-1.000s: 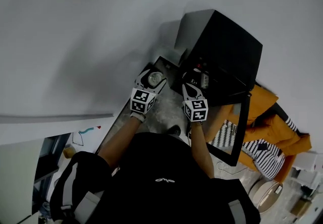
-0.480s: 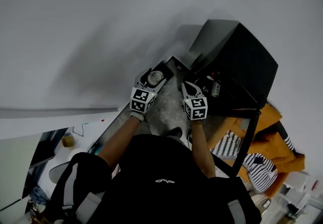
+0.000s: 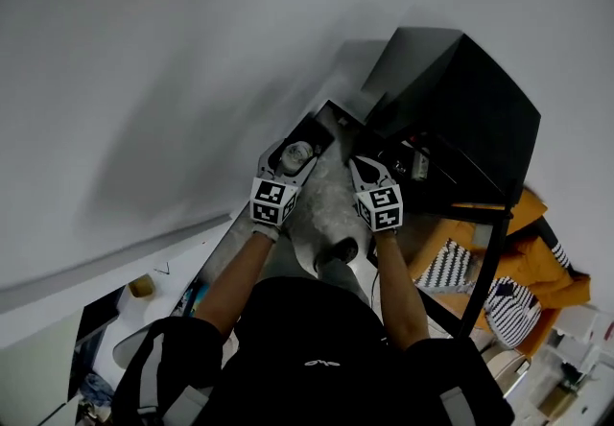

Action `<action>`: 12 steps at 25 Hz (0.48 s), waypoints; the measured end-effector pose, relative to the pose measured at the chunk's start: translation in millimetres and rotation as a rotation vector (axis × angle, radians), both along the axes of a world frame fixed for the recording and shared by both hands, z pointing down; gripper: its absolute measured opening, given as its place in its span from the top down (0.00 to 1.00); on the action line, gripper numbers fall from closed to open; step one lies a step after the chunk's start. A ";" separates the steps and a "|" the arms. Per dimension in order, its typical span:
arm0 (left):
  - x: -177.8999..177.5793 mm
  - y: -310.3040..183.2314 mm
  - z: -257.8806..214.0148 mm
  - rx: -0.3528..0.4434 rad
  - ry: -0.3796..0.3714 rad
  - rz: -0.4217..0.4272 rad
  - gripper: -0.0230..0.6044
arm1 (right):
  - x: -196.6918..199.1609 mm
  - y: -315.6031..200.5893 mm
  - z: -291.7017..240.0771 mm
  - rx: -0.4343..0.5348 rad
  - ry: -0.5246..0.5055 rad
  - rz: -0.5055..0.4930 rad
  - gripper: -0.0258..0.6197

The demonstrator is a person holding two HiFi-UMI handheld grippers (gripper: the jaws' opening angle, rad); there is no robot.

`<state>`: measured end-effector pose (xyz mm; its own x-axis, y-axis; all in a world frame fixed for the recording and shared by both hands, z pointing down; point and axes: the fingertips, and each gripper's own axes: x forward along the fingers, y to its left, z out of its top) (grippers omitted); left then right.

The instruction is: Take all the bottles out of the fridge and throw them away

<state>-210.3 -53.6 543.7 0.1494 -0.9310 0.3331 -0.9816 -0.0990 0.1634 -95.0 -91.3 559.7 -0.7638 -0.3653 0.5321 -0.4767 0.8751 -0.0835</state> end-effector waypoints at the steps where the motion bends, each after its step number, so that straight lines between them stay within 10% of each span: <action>1: -3.0 -1.0 7.9 -0.007 0.003 0.006 0.43 | -3.3 -2.5 5.5 -0.006 0.000 0.004 0.95; 12: -17.2 -35.9 138.5 -0.096 0.001 0.092 0.43 | -25.6 -50.2 119.4 -0.057 -0.051 0.111 0.95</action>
<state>-227.4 -89.4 682.2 0.2332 -0.8773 0.4195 -0.9689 -0.1729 0.1770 -120.5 -141.4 679.1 -0.7465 -0.4198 0.5163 -0.5647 0.8100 -0.1579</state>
